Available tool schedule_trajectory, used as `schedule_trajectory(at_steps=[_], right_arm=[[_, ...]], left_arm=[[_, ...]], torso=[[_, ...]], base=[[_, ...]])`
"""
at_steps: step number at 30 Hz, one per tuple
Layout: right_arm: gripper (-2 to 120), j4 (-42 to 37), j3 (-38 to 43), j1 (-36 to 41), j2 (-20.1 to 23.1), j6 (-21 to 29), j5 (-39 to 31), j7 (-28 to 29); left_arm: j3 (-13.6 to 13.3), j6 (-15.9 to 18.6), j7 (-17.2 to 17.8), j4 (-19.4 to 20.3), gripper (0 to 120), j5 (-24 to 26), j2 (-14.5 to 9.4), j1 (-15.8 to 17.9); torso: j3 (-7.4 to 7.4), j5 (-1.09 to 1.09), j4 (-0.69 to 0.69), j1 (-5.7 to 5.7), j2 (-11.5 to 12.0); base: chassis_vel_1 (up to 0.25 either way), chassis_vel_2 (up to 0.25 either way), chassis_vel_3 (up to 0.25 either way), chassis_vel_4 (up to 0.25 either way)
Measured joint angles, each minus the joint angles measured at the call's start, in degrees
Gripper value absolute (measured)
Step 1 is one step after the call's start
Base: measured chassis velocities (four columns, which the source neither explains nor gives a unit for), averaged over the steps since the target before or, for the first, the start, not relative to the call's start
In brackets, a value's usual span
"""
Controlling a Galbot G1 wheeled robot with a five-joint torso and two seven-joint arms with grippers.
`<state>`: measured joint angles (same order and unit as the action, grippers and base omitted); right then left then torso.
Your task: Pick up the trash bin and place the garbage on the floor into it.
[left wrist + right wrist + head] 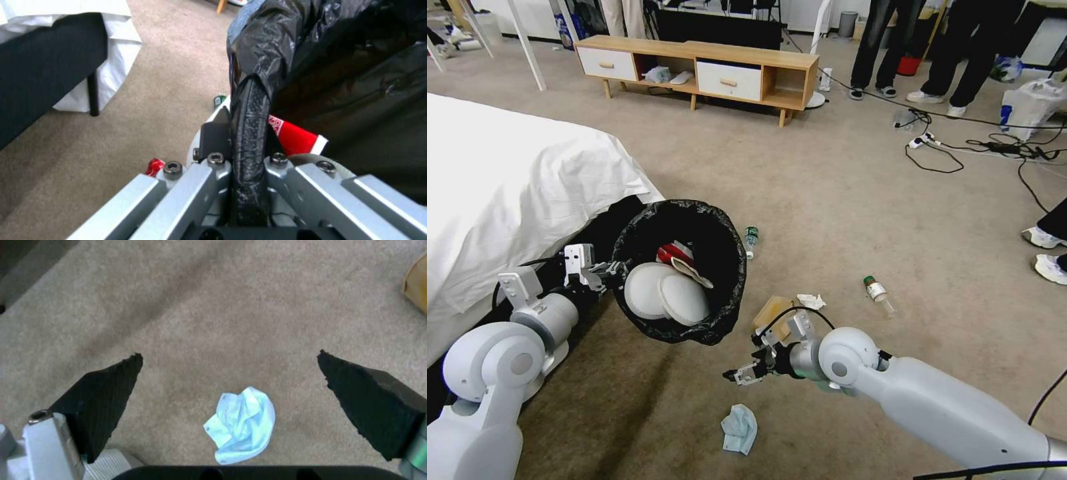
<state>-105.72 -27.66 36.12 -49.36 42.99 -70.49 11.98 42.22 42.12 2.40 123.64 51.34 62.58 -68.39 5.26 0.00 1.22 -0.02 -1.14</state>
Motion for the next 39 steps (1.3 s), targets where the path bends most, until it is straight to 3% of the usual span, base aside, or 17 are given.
schedule_trajectory(at_steps=[17, 39], right_arm=[[100, 2.0, -4.3, 2.3, 0.4, -0.6, 3.4, 0.1], [100, 21.1, -6.6, -0.3, -6.9, -1.9, 9.2, -2.8]], left_arm=[[-0.1, 0.0, 0.2, 0.2, 2, 0.0, -0.1, 0.2], [0.2, 0.0, 0.5, 2.6, 2, 0.4, 0.3, -0.5]], torso=[[0.0, 0.0, 0.01, 0.0, 0.0], [0.0, 0.0, 0.01, 0.0, 0.0]], base=[[0.0, 0.0, 0.0, 0.0], [0.0, 0.0, 0.0, 0.0]])
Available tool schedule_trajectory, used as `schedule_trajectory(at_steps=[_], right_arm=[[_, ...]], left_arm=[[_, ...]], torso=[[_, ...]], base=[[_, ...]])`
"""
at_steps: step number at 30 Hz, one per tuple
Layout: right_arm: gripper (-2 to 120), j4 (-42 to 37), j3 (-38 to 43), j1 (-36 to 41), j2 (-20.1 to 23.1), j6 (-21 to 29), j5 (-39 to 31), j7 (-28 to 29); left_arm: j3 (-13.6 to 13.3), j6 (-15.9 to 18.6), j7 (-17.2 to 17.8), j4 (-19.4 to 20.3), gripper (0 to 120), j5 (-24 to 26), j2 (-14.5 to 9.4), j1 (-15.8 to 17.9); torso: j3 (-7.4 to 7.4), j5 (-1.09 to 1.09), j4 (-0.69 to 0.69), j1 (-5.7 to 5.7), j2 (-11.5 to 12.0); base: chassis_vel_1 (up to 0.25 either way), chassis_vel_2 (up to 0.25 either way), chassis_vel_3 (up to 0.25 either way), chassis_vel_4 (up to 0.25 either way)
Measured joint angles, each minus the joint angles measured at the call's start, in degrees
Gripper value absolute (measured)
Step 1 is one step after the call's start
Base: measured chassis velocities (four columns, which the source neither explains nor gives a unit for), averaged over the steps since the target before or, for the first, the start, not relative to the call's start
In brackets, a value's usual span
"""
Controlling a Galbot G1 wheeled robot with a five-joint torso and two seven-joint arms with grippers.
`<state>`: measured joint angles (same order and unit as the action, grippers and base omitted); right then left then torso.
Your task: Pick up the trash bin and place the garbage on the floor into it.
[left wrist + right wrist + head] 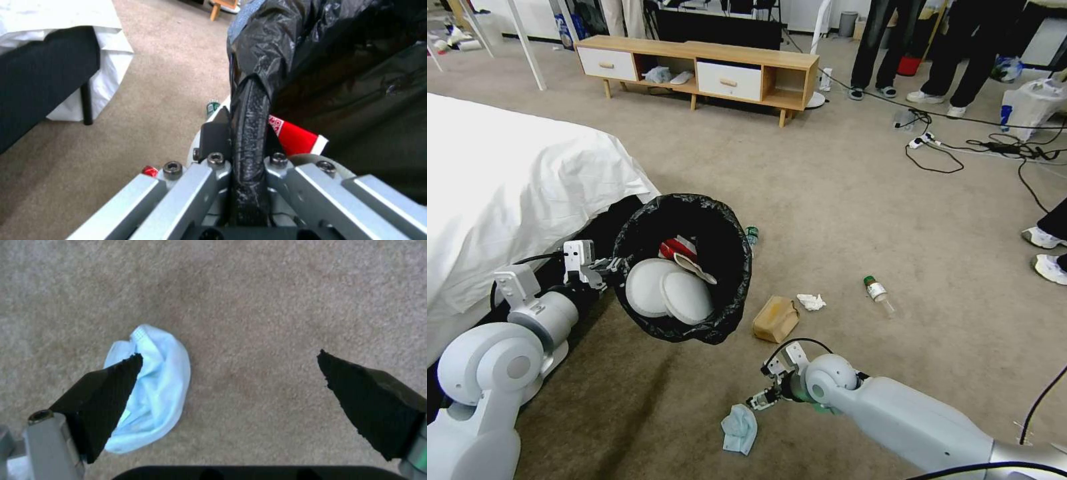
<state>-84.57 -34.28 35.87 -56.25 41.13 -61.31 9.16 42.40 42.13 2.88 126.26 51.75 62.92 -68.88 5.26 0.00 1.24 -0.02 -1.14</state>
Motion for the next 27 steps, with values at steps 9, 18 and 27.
schedule_trajectory(at_steps=[9, 18, 27], right_arm=[[100, 2.3, -1.5, -1.2, -2.8, -0.4, 0.9, 0.1], [100, 3.1, -3.8, -2.9, -6.3, -0.4, 0.8, 0.3], [100, 3.5, -4.6, -2.7, -6.9, -1.2, 1.1, -0.4]], left_arm=[[0.1, 0.0, 0.0, 0.0, 2, 0.1, 0.0, 0.0], [0.0, 0.0, -0.1, -0.6, 2, 0.3, -0.1, 0.6], [-0.1, 0.0, -0.1, -1.2, 2, 0.4, -0.1, 0.8]], torso=[[0.0, 0.0, -0.01, 0.0, 0.0], [0.0, 0.0, -0.01, 0.0, 0.0], [0.0, 0.0, -0.01, 0.0, 0.0]], base=[[0.0, 0.0, 0.0, 0.0], [0.0, 0.0, 0.0, 0.0], [0.0, 0.0, 0.0, 0.0]])
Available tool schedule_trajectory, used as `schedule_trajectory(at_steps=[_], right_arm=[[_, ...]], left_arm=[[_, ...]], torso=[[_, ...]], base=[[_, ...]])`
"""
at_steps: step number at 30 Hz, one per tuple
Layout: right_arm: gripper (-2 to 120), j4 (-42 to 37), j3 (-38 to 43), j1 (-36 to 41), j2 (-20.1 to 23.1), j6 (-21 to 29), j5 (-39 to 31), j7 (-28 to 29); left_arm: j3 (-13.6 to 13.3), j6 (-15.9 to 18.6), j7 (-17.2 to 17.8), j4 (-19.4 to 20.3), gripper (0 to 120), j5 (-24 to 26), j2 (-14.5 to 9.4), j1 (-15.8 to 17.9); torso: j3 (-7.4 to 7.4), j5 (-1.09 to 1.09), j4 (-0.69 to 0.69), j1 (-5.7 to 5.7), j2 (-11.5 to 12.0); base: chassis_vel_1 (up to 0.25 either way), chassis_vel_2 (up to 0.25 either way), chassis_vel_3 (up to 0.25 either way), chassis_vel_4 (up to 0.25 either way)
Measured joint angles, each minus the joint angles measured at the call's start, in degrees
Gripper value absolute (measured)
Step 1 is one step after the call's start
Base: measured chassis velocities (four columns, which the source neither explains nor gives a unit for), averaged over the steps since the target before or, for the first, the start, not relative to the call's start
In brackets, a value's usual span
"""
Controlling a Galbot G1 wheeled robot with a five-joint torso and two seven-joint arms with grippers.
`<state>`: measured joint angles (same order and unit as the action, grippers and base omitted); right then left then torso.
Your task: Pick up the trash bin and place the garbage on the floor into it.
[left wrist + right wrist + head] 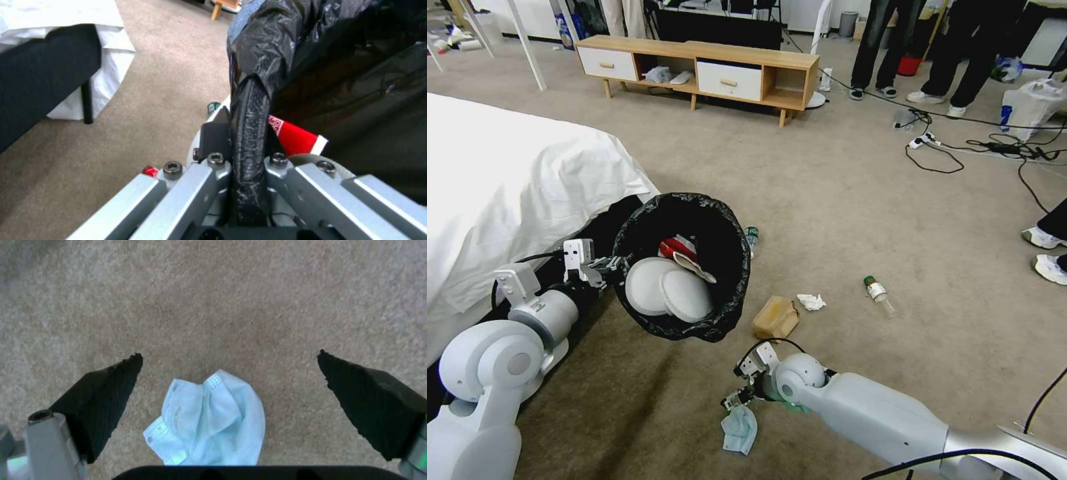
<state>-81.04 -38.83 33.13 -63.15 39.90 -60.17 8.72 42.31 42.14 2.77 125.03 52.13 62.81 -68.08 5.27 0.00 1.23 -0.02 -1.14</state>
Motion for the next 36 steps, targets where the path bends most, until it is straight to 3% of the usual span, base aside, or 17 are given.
schedule_trajectory(at_steps=[36], right_arm=[[100, 1.5, -1.6, 2.1, 0.7, -1.7, 2.0, -0.6]], left_arm=[[-0.1, 0.0, 0.0, 0.3, 2, -0.1, 0.5, 0.0]], torso=[[0.0, 0.0, 0.0, 0.0, 0.0]], base=[[0.0, 0.0, 0.0, 0.0]])
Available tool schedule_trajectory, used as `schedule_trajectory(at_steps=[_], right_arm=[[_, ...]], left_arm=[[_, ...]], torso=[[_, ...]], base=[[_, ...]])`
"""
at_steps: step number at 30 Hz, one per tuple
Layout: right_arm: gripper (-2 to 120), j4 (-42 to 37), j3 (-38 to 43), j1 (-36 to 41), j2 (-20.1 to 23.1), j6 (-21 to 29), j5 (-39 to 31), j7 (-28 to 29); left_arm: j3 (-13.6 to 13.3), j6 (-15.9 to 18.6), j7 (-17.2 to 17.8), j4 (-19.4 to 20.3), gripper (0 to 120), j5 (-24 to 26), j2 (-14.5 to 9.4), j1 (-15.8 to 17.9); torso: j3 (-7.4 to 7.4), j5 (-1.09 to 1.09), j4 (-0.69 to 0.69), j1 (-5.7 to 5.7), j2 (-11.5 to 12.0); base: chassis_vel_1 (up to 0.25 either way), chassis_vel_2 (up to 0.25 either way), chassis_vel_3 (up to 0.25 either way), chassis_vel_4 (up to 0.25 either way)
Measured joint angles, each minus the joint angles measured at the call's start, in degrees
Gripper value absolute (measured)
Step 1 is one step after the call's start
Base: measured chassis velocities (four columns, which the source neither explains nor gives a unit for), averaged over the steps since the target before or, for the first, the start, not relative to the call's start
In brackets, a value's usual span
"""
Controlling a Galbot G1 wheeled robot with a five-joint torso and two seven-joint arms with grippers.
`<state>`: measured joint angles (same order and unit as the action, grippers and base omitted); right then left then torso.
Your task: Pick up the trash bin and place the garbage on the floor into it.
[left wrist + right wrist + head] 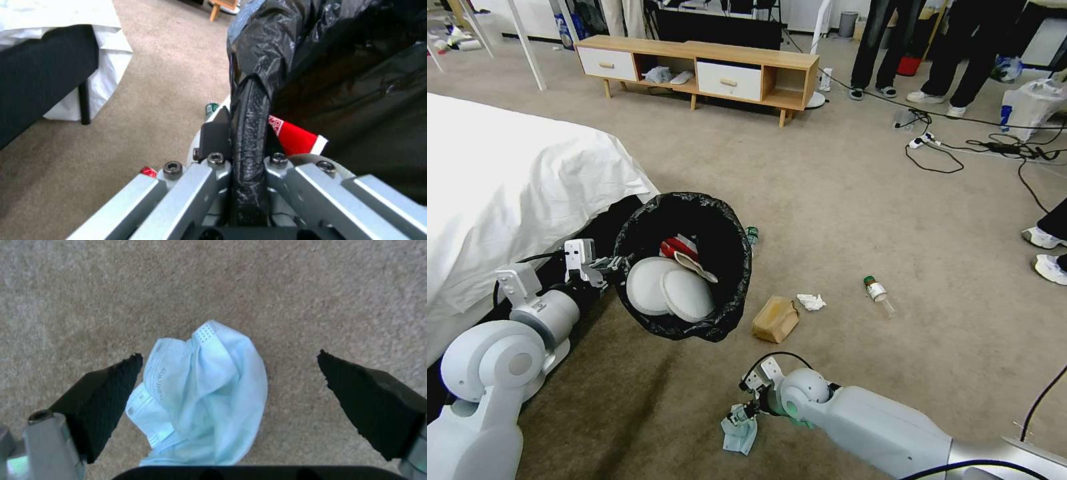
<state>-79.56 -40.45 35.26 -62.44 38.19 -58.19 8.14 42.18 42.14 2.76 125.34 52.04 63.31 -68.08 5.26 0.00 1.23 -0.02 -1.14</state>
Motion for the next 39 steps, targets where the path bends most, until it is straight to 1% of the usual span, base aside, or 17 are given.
schedule_trajectory(at_steps=[9, 11, 12, 14, 15, 17, 19, 21, 22, 24, 25, 28, 31, 33, 34, 36, 39], right_arm=[[98, 0.2, -0.3, 0.3, 0.0, 0.0, 0.3, 0.0], [88, 0.3, -0.3, 0.5, 0.0, 0.1, 0.4, 0.0], [88, 0.3, -0.3, 0.5, 0.0, 0.1, 0.4, 0.0], [79, 0.4, -0.3, 0.7, 0.1, 0.1, 0.5, -0.2], [79, 0.4, -0.3, 0.7, 0.1, 0.1, 0.5, -0.2], [67, 0.6, -0.3, 1.0, 0.2, -0.1, 0.5, -0.4], [66, 0.6, -0.3, 1.0, 0.2, -0.1, 0.5, -0.4], [53, 1.1, -0.3, 1.1, 0.2, -0.3, 0.5, -0.8], [53, 1.1, -0.3, 1.1, 0.2, -0.3, 0.5, -0.8], [41, 1.7, -0.4, 1.1, 0.1, -0.7, 0.5, -1.2], [41, 1.7, -0.4, 1.1, 0.1, -0.7, 0.5, -1.2], [26, 2.8, -0.4, 1.1, -0.4, -1.3, 0.7, -1.4], [23, 3.1, -0.3, 1.1, -0.5, -1.5, 0.7, -1.5], [8, 3.3, -0.1, 1.0, -0.3, -1.6, 0.7, -1.9], [8, 3.3, -0.1, 1.0, -0.3, -1.6, 0.7, -1.9], [0, 3.3, 0.0, 1.0, 0.0, -1.6, 0.8, -1.9], [0, 3.1, 0.1, 1.0, 0.1, -1.6, 0.9, -1.9]], left_arm=[[0.0, 0.0, 0.0, -0.1, 2, 0.0, 0.0, 0.1], [0.0, 0.0, 0.0, -0.2, 2, 0.0, 0.1, 0.1], [0.0, 0.0, 0.0, -0.2, 2, 0.0, 0.1, 0.1], [0.0, 0.0, 0.0, -0.2, 2, -0.1, 0.1, 0.1], [0.0, 0.0, 0.0, -0.2, 2, -0.1, 0.1, 0.1], [0.0, 0.0, 0.0, -0.2, 2, -0.1, 0.2, 0.1], [-0.1, 0.0, 0.0, -0.2, 2, -0.1, 0.2, 0.1], [-0.2, 0.0, 0.0, -0.2, 2, -0.1, 0.2, 0.2], [-0.2, 0.0, 0.0, -0.2, 2, -0.1, 0.2, 0.2], [-0.4, 0.0, 0.0, -0.2, 2, -0.2, 0.3, 0.2], [-0.4, 0.0, 0.0, -0.2, 2, -0.2, 0.3, 0.2], [-0.4, 0.0, 0.0, -0.2, 2, -0.2, 0.4, 0.2], [-0.4, 0.0, 0.0, -0.2, 2, -0.2, 0.4, 0.2], [-0.4, 0.0, 0.0, -0.3, 2, -0.3, 0.4, 0.2], [-0.4, 0.0, 0.0, -0.3, 2, -0.3, 0.4, 0.2], [-0.6, 0.0, 0.1, -0.4, 2, -0.4, 0.5, 0.3], [-0.7, 0.0, 0.0, -0.5, 2, -0.4, 0.5, 0.3]], torso=[[0.0, 0.0, 0.0, 0.0, 0.0], [0.0, 0.0, 0.0, 0.0, 0.0], [0.0, 0.0, 0.0, 0.0, 0.0], [0.0, 0.0, 0.0, 0.0, 0.0], [0.0, 0.0, 0.0, 0.0, 0.0], [0.0, 0.0, 0.0, 0.0, 0.0], [0.0, 0.0, 0.0, 0.0, 0.0], [0.0, 0.0, 0.0, 0.0, 0.0], [0.0, 0.0, 0.0, 0.0, 0.0], [0.0, 0.0, 0.0, 0.0, 0.0], [0.0, 0.0, 0.0, 0.0, 0.0], [0.0, 0.04, 0.03, 0.0, 0.0], [-0.01, 0.03, 0.03, 0.0, 0.0], [0.0, -0.03, -0.02, 0.0, 0.0], [0.0, -0.03, -0.02, 0.0, 0.0], [0.0, 0.0, -0.03, 0.0, 0.0], [0.0, -0.01, 0.0, 0.0, 0.0]], base=[[0.0, 0.0, 0.0, 0.0], [0.0, 0.0, 0.0, 0.0], [0.0, 0.0, 0.0, 0.0], [0.0, 0.0, 0.0, 0.0], [0.0, 0.0, 0.0, 0.0], [0.0, 0.0, 0.0, 0.0], [0.0, 0.0, 0.0, 0.0], [0.0, 0.0, 0.0, 0.0], [0.0, 0.0, 0.0, 0.0], [0.0, 0.0, 0.0, 0.0], [0.0, 0.0, 0.0, 0.0], [0.0, 0.0, 0.0, 0.0], [0.0, 0.0, 0.0, 0.0], [0.0, 0.0, 0.0, 0.0], [0.0, 0.0, 0.0, 0.0], [0.0, 0.0, 0.0, 0.0], [0.0, 0.0, 0.0, 0.0]])
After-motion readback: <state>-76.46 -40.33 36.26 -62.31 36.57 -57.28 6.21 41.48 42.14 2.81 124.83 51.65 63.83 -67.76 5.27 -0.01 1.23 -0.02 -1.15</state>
